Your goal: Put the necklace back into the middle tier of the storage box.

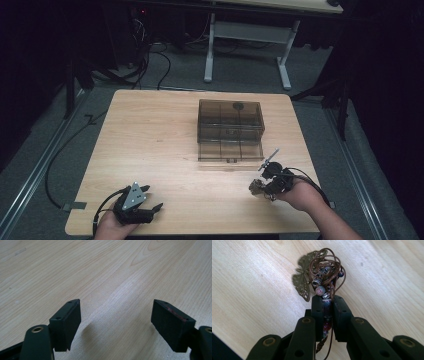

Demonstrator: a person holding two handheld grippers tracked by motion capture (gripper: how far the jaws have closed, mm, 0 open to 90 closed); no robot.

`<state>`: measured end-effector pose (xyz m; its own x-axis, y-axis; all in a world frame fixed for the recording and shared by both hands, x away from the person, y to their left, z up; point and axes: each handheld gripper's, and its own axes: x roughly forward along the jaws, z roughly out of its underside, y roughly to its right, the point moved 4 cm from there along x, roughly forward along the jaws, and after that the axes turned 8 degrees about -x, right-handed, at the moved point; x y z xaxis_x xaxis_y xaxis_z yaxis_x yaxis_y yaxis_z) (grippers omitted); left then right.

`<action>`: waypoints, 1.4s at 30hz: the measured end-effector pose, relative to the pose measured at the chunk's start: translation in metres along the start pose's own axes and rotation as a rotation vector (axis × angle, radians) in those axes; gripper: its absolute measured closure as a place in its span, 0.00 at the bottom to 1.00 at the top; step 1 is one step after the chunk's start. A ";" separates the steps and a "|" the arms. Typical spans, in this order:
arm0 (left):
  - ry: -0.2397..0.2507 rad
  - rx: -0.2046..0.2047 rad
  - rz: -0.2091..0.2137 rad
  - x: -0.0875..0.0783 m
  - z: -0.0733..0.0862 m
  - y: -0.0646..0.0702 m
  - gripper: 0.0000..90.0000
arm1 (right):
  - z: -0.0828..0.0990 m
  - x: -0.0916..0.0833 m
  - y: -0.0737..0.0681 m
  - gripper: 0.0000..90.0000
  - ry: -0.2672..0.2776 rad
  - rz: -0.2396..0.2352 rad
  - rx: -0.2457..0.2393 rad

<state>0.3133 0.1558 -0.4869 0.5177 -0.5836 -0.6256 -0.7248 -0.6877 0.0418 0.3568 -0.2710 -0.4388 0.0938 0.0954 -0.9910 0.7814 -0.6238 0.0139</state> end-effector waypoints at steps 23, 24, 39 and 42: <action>0.005 0.001 -0.005 0.000 0.000 0.000 0.27 | -0.002 -0.035 0.008 0.90 0.019 0.009 0.042; 0.006 0.000 -0.005 0.000 0.000 0.000 0.27 | -0.003 -0.036 0.008 0.90 0.020 0.009 0.043; 0.021 0.003 -0.007 -0.002 0.000 0.000 0.27 | -0.018 -0.048 0.011 0.90 0.034 0.007 0.068; 0.023 0.003 -0.005 -0.002 0.000 0.000 0.27 | -0.022 -0.050 0.010 0.90 0.030 0.008 0.094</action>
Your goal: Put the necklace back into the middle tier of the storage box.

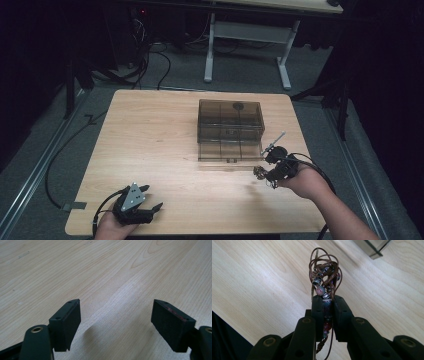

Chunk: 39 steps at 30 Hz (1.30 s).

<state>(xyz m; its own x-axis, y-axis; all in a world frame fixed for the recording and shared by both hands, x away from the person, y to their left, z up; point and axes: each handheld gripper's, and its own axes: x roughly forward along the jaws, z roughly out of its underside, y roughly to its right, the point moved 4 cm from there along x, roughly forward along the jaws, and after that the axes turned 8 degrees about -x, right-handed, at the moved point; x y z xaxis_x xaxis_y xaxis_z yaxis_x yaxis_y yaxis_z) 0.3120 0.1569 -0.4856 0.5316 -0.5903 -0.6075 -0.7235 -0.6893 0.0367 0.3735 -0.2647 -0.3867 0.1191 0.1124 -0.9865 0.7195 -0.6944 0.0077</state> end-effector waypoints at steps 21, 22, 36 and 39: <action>0.003 0.000 0.010 0.000 0.000 0.000 0.27 | -0.052 -0.003 0.007 0.90 0.051 0.014 -0.034; 0.003 0.000 0.011 0.000 0.000 0.000 0.27 | -0.056 -0.002 0.007 0.90 0.050 0.015 -0.033; -0.002 0.006 0.017 -0.001 0.000 0.000 0.26 | -0.097 0.004 0.009 0.90 0.060 0.007 -0.025; 0.000 0.004 0.019 -0.001 0.000 0.000 0.26 | -0.104 0.002 0.007 0.90 0.070 0.009 -0.037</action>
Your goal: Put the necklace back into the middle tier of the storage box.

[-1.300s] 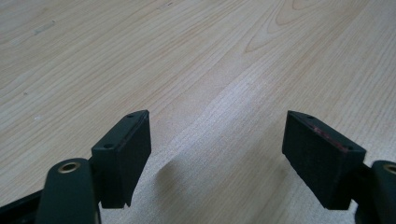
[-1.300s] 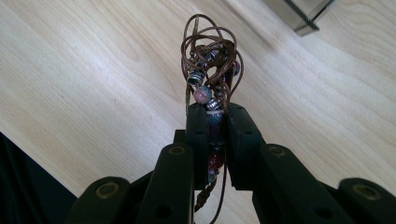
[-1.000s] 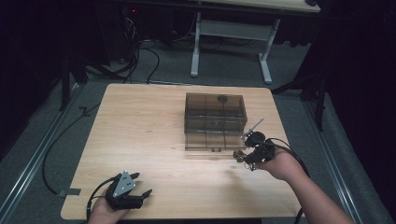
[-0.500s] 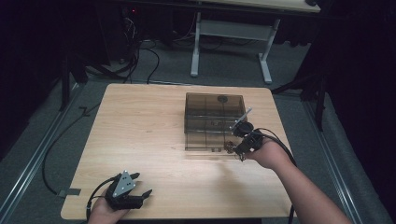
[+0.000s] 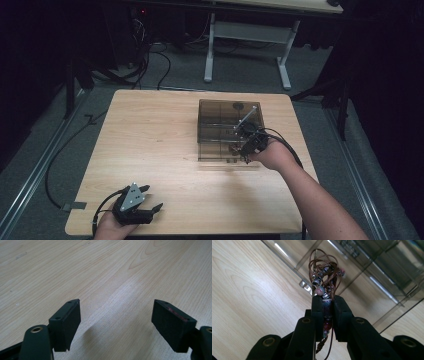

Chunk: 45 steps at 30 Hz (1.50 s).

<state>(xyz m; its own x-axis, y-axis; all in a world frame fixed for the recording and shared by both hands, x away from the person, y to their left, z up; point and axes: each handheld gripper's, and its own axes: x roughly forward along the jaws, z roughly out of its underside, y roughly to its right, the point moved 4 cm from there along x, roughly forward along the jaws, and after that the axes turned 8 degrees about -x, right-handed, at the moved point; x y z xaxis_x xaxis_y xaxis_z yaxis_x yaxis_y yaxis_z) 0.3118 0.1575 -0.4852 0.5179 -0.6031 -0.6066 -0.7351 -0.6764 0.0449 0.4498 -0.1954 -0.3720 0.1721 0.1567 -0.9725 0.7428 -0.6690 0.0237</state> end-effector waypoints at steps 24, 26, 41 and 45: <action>0.002 -0.003 0.000 0.000 0.000 0.000 0.26 | -0.024 0.038 0.012 0.90 -0.117 0.058 -0.020; 0.002 -0.004 0.001 0.000 0.000 0.000 0.26 | -0.025 0.041 0.011 0.90 -0.114 0.055 -0.033; 0.003 -0.003 -0.002 0.001 0.000 0.000 0.26 | -0.032 0.054 0.004 0.84 -0.124 0.049 -0.075; 0.002 -0.003 -0.003 0.001 0.000 0.000 0.26 | -0.032 0.055 0.006 0.82 -0.120 0.053 -0.091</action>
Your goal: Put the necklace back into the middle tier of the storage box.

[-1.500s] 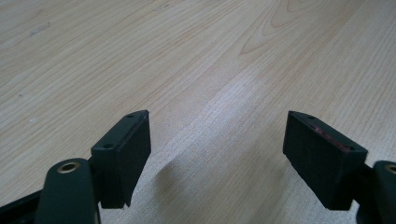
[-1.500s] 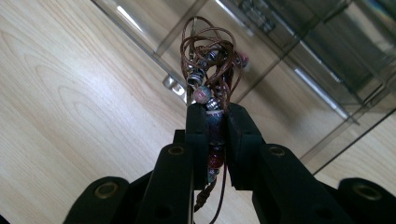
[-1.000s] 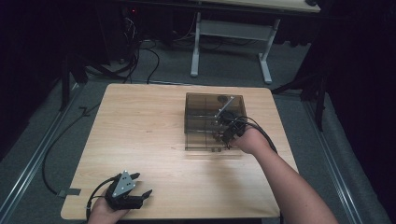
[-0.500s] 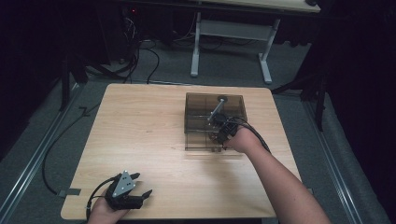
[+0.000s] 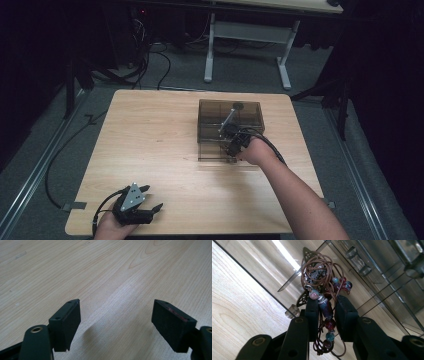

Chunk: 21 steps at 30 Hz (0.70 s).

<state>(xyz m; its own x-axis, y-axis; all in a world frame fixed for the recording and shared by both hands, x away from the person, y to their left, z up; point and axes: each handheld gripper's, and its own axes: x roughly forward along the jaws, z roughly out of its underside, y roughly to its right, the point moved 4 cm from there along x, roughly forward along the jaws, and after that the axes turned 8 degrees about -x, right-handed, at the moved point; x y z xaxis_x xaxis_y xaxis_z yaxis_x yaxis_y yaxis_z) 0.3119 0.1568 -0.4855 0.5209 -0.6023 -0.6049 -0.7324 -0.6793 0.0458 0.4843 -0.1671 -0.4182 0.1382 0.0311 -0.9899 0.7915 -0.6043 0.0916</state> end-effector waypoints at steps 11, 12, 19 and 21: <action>-0.010 0.003 -0.003 0.001 0.000 0.000 0.27 | 0.012 -0.021 0.004 0.75 0.037 -0.006 0.070; -0.009 0.003 -0.004 0.001 0.000 0.000 0.27 | 0.013 -0.023 0.003 0.75 0.047 -0.007 0.069; -0.018 0.008 -0.008 0.001 0.000 0.000 0.27 | 0.001 -0.029 -0.010 1.00 0.114 -0.017 0.029; -0.016 0.006 -0.008 0.001 0.000 0.000 0.27 | -0.005 -0.026 -0.016 1.00 0.125 -0.032 0.031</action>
<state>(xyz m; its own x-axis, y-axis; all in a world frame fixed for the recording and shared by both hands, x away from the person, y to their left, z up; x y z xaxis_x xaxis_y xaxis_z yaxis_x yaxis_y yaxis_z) 0.3121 0.1563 -0.4860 0.5199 -0.5899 -0.6178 -0.7306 -0.6819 0.0363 0.4715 -0.1542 -0.3930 0.1873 0.1485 -0.9710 0.7783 -0.6255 0.0545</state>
